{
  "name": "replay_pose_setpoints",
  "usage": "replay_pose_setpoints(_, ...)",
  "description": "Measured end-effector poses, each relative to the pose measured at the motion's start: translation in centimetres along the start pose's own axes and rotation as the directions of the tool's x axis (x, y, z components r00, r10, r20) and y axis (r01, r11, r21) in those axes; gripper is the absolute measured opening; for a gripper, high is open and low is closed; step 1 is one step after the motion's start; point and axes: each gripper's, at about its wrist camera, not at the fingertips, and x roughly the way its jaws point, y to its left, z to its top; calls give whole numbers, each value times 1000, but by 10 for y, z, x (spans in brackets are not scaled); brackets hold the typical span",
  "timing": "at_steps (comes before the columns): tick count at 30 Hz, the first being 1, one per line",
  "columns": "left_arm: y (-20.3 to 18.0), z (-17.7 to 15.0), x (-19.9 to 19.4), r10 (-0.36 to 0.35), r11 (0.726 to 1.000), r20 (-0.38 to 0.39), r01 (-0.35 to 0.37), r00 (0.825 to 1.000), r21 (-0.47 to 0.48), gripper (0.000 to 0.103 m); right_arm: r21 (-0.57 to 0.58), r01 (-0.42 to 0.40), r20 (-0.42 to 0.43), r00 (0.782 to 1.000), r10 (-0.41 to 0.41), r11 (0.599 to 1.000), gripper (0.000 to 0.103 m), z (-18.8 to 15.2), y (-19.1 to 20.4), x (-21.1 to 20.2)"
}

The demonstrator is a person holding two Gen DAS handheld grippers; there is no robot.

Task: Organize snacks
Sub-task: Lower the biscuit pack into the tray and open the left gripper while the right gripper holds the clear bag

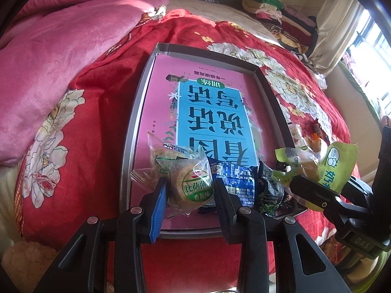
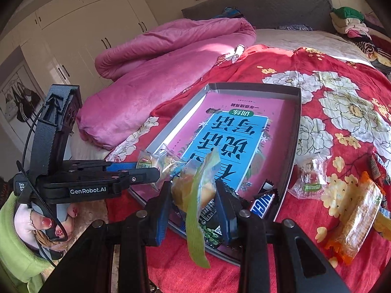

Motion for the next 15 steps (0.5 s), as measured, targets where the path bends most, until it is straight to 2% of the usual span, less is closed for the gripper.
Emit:
replay_pose_setpoints(7, -7, 0, 4, 27, 999, 5, -27, 1000, 39, 39, 69, 68, 21, 997, -70, 995, 35, 4, -25, 3)
replay_pose_setpoints(15, -9, 0, 6, 31, 998, 12, -32, 999, 54, 39, 2, 153, 21, 988, -153, 988, 36, 6, -21, 15)
